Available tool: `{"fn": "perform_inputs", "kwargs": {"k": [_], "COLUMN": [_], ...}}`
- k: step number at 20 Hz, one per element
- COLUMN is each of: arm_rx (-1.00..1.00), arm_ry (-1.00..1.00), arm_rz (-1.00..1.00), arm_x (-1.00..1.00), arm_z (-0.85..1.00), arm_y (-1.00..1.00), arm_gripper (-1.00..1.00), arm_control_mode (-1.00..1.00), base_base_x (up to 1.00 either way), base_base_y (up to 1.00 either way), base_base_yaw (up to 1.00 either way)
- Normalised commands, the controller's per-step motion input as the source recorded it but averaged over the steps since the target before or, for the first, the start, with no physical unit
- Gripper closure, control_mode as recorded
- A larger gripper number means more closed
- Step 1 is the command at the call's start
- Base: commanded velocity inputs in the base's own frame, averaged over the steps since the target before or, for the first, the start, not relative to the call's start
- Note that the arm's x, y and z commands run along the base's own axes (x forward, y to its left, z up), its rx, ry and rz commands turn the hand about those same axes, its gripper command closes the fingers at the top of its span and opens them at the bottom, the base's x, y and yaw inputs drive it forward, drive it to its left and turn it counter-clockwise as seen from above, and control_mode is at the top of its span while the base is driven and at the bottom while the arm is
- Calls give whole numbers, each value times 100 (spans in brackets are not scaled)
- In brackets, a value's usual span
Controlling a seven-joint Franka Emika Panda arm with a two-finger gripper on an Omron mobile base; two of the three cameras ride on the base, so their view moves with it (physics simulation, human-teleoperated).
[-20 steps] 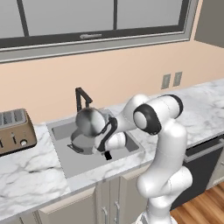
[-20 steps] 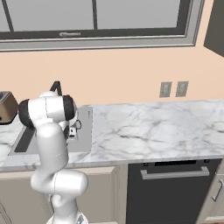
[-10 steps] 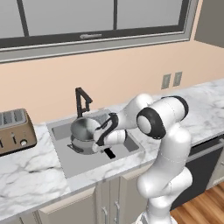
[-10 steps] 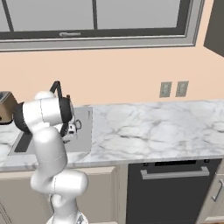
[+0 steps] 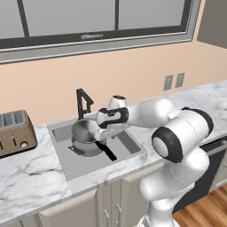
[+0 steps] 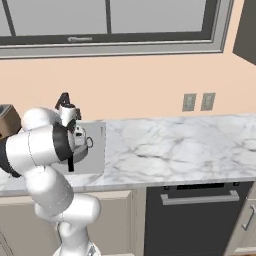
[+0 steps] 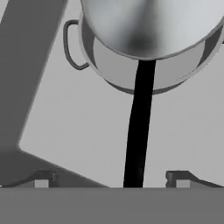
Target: Move the pot and pan from the stove into the sink.
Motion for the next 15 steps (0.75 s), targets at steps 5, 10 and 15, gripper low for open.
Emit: {"fn": "perform_inputs", "kwargs": {"k": [5,10,15], "arm_rx": [0,1,4], "arm_ry": [4,-18,-42], "arm_rz": [16,10,0], "arm_x": [-71,-87,-74], "arm_z": [68,32,31], "arm_y": [-1,-23,-29], "arm_gripper": [-100,-100,-100], "arm_control_mode": [-100,-100,-100], "base_base_x": [0,0,0], "base_base_y": [0,0,0], "base_base_yaw": [0,0,0]}}
